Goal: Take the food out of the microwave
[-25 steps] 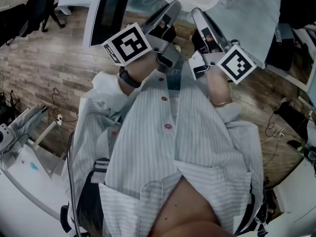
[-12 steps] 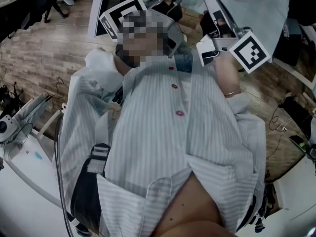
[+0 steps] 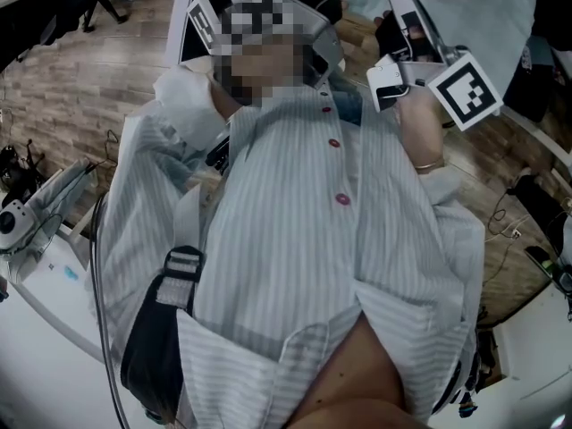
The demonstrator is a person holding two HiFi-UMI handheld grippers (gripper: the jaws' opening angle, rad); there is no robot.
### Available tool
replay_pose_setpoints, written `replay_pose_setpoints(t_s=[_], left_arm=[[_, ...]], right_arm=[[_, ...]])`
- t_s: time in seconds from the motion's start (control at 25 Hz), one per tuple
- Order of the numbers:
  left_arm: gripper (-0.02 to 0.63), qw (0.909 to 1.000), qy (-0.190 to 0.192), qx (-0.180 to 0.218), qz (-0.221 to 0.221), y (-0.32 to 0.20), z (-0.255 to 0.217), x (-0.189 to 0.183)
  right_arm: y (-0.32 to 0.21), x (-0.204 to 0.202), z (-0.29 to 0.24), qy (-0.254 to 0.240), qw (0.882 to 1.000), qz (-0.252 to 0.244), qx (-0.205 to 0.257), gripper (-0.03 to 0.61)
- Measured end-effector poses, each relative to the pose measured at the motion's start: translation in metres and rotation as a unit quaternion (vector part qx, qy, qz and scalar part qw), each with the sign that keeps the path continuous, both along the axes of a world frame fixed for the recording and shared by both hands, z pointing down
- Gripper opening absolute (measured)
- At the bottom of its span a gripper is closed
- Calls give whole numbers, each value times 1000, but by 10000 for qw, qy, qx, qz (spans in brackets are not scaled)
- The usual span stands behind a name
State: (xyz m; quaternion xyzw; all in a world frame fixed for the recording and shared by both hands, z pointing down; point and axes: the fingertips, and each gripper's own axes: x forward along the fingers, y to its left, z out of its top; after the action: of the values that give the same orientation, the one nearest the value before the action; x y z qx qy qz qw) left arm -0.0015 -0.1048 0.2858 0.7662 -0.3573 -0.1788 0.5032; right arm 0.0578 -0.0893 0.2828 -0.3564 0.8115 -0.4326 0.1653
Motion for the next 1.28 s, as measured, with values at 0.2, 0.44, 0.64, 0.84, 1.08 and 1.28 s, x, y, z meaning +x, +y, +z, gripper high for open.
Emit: replay_pose_setpoints(t_s=[0.2, 0.44, 0.64, 0.84, 1.08, 1.28], left_arm=[[51, 10000, 21, -67, 55, -14, 6, -5], [51, 9999, -1, -120, 65, -13, 8, -4], [51, 9999, -20, -162, 38, -13, 11, -4], [51, 9998, -23, -178, 32, -14, 14, -4], [51, 9998, -17, -201, 50, -14, 15, -5], [51, 9998, -17, -204, 82, -14, 15, -4]], right_arm=[[-13, -6, 5, -25, 10000, 42, -31, 69], [-12, -5, 7, -60, 10000, 31, -67, 67], [-13, -6, 9, -69, 9999, -6, -87, 67], [-13, -5, 12, -55, 9999, -20, -91, 67], [-13, -5, 13, -42, 9999, -21, -121, 66], [-13, -4, 14, -51, 9999, 22, -138, 66]])
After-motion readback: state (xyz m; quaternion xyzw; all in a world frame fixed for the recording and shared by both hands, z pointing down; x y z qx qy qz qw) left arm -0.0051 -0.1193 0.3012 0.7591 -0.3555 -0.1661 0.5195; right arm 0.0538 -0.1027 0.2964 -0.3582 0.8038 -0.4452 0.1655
